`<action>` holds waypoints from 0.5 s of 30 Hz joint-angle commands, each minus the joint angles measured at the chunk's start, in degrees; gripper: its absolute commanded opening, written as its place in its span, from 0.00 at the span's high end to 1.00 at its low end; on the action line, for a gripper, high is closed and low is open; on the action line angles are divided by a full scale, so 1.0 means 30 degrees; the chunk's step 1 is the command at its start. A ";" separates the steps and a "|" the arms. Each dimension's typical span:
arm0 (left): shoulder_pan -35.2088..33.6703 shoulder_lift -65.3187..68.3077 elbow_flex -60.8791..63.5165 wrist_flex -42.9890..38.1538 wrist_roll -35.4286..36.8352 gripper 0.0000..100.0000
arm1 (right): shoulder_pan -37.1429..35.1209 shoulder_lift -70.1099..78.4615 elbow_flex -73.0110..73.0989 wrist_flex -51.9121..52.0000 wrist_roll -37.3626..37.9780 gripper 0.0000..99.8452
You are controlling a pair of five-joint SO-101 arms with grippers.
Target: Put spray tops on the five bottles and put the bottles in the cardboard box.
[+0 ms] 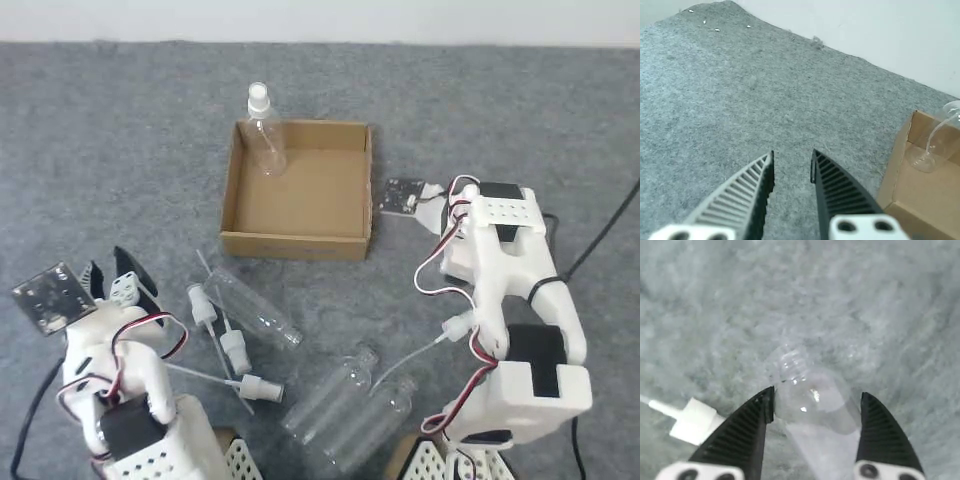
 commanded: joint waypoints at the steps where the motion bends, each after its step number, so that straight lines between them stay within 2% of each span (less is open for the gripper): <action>1: 0.0000 -0.0234 -0.0220 -0.0586 -0.0147 0.88 | 0.0220 -0.1304 -0.0293 -0.0220 -0.2256 0.83; 8: 0.0000 -0.0234 -0.0220 -0.0586 -0.0147 0.88 | 0.0190 -0.1304 -0.0293 -0.0220 -0.5128 0.83; 15: 0.0000 -0.0234 -0.0220 -0.0586 -0.0147 0.88 | -0.0806 -0.1304 -0.0322 -0.0044 -0.5304 0.80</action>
